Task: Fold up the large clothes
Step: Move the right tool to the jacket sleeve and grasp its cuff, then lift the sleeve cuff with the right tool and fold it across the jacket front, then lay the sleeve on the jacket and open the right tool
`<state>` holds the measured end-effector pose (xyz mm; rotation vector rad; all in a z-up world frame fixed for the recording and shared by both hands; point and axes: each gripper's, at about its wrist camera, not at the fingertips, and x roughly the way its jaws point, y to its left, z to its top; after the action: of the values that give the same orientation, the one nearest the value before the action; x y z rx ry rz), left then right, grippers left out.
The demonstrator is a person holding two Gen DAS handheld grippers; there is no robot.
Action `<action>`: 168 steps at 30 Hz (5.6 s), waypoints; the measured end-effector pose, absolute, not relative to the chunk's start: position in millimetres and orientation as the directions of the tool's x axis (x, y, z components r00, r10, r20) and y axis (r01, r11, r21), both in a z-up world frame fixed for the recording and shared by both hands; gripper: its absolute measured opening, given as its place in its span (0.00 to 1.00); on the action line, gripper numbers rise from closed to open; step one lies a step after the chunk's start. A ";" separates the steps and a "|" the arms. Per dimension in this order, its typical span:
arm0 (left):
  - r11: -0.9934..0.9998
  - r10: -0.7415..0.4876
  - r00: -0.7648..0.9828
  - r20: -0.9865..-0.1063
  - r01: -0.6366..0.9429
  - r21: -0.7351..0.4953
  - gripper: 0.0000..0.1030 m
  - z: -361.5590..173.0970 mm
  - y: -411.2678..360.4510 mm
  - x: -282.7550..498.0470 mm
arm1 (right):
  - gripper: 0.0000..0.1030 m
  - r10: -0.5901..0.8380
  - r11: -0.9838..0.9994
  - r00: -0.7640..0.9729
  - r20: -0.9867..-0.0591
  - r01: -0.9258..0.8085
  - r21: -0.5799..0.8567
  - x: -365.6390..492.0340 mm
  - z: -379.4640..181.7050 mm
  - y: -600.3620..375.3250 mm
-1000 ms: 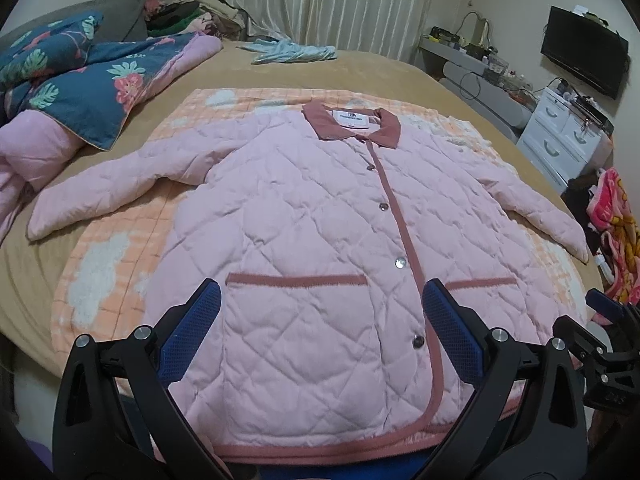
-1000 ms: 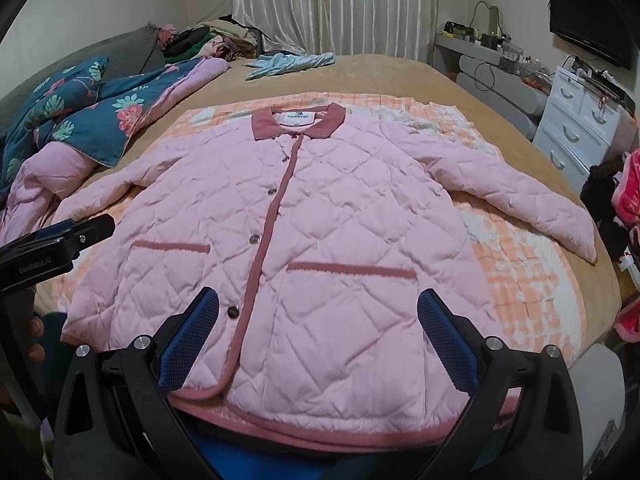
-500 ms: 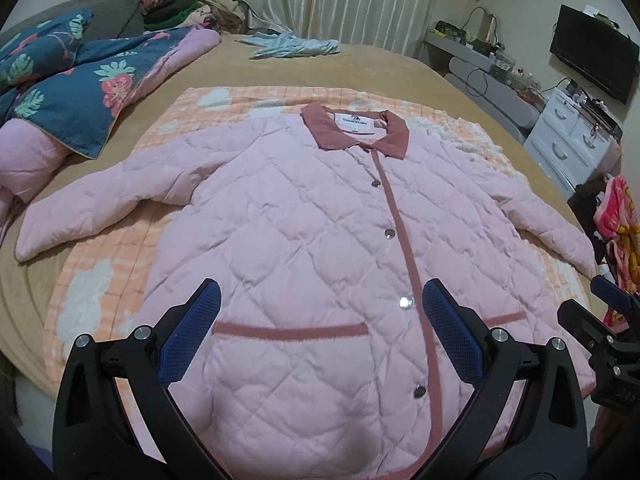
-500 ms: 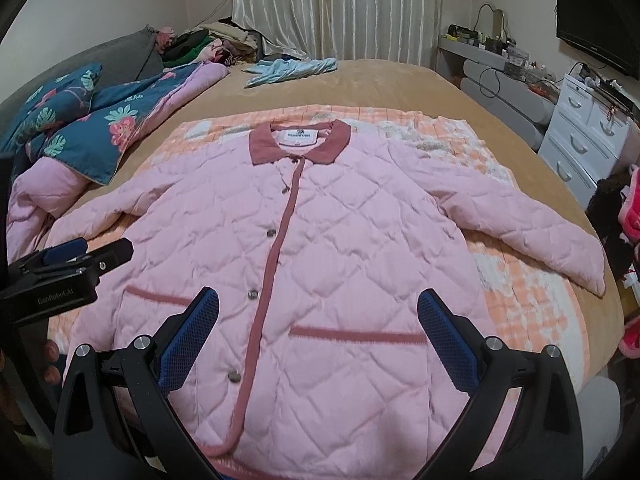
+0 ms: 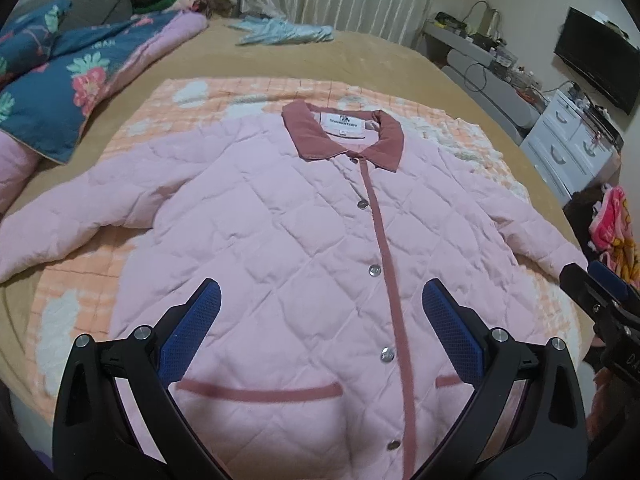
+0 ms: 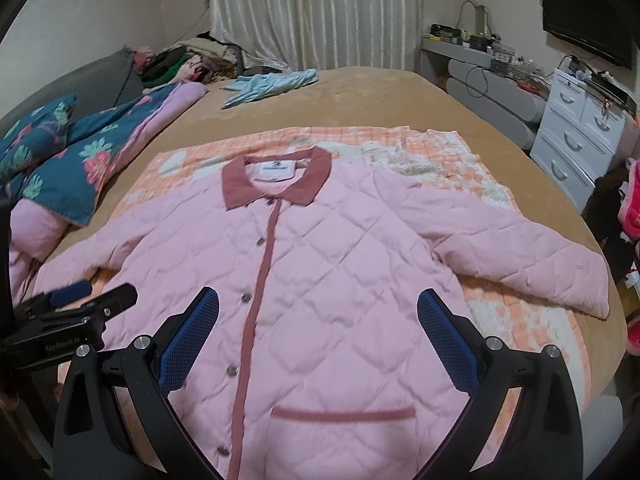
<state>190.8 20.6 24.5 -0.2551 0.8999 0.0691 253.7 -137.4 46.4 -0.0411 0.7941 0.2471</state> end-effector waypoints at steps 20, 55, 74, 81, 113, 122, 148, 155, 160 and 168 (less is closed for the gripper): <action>0.976 -0.048 0.604 -0.795 -0.141 -0.166 0.92 10.0 -3.9 287.9 | 0.96 0.048 0.987 0.686 -0.726 0.078 0.138 362.3 11.4 -231.5; 0.989 -0.041 0.557 -0.829 -0.095 -0.113 0.92 -43.0 -47.8 371.9 | 0.96 -0.172 0.667 0.562 -0.809 0.670 0.324 368.9 -110.2 -530.5; 0.988 -0.036 0.566 -0.823 -0.105 -0.115 0.92 -32.8 -32.5 366.6 | 0.17 -0.144 0.689 0.705 -0.695 0.575 0.441 390.3 -84.2 -564.9; 0.986 -0.045 0.597 -0.801 -0.102 -0.131 0.92 -6.4 -25.1 357.7 | 0.16 -0.099 0.840 0.807 -0.582 0.382 0.387 398.9 -5.3 -508.7; 0.945 -0.085 0.665 -0.742 -0.183 -0.272 0.92 41.1 98.0 311.3 | 0.15 0.256 0.963 0.871 -0.420 -0.192 0.189 415.5 132.4 -220.4; 0.920 -0.115 0.668 -0.735 -0.207 -0.332 0.92 33.1 126.8 301.9 | 0.15 0.334 0.943 0.836 -0.435 -0.299 0.148 410.8 114.3 -158.9; 0.745 -0.364 0.727 -0.581 -0.147 -0.651 0.92 -4.3 158.2 288.3 | 0.19 0.429 0.846 0.629 -0.649 -0.532 0.043 388.1 -33.0 -5.4; 0.665 -0.440 0.721 -0.536 -0.139 -0.733 0.92 -19.9 164.4 289.0 | 0.33 0.432 0.791 0.533 -0.728 -0.611 0.021 371.2 -71.5 29.6; 0.613 -0.484 0.696 -0.531 -0.162 -0.773 0.92 -41.2 166.7 291.0 | 0.56 0.439 0.754 0.470 -0.766 -0.657 0.029 361.5 -85.5 42.9; 0.628 -0.500 0.583 -0.640 -0.265 -0.732 0.90 -89.2 149.3 303.7 | 0.85 0.514 0.732 0.417 -0.750 -0.669 0.130 347.8 -65.3 3.2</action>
<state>303.7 149.3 -89.2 -0.9169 0.9722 -0.1626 347.8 3.2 -65.3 -0.2011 0.8638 0.7489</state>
